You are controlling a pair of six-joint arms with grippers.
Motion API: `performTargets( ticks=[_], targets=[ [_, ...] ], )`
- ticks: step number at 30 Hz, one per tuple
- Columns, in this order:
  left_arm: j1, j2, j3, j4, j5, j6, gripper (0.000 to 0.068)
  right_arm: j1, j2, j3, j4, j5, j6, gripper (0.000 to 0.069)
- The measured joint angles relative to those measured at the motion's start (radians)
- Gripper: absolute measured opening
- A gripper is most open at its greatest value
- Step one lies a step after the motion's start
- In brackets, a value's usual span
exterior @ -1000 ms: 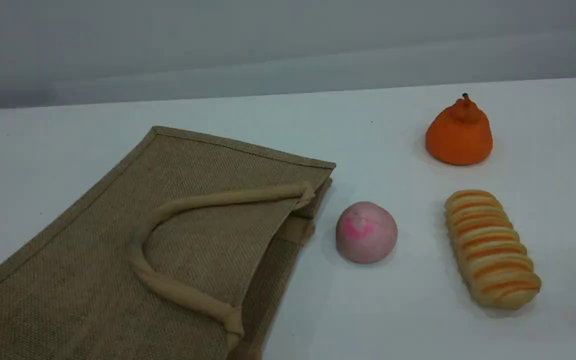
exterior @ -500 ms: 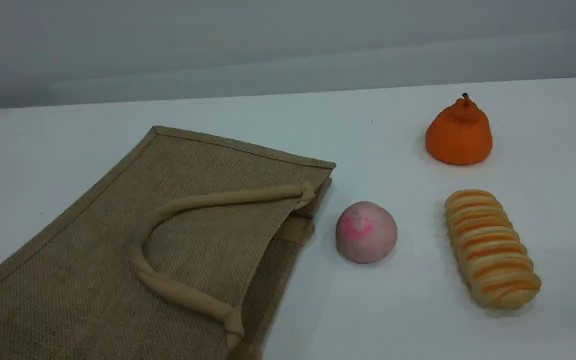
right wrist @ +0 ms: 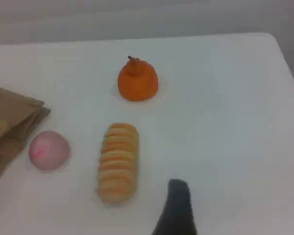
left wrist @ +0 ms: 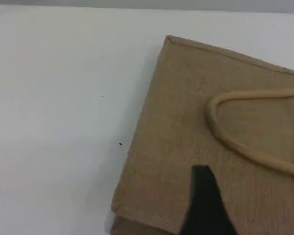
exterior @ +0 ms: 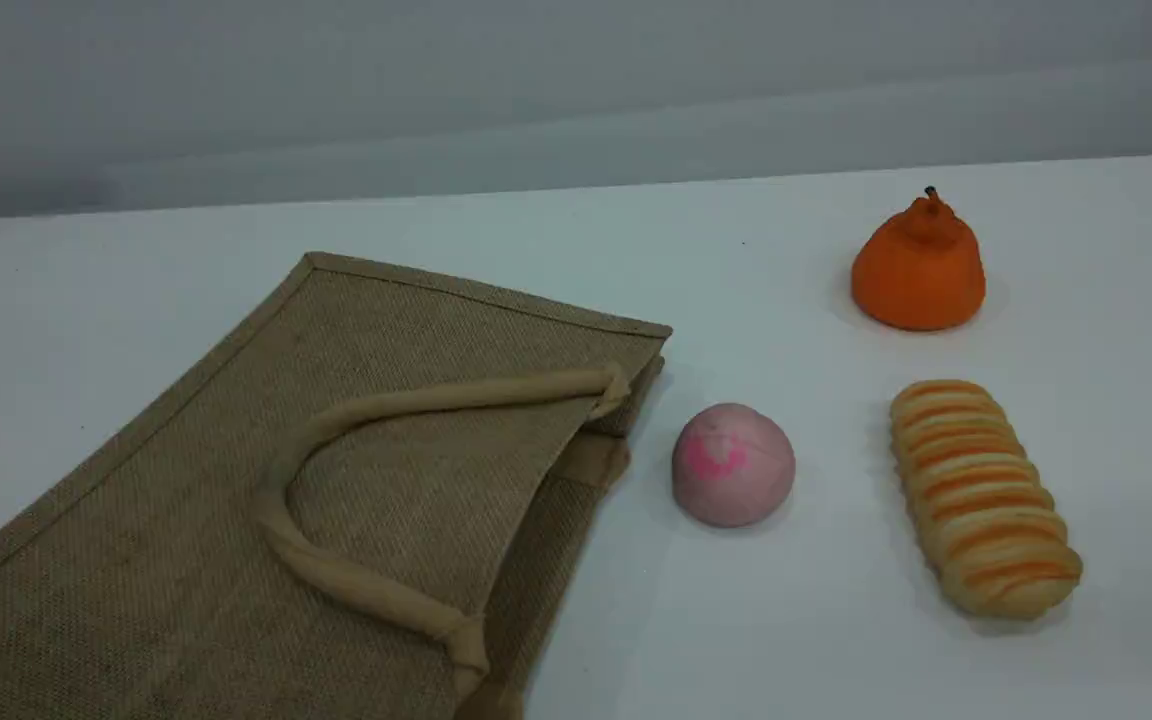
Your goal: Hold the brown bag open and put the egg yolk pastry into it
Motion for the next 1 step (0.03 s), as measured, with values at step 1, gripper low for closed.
performTargets(
  ticks=[1],
  targets=[
    [0.0, 0.0, 0.0, 0.0, 0.0, 0.0, 0.0416, 0.0, 0.0, 0.0, 0.0, 0.0, 0.0, 0.0531]
  ],
)
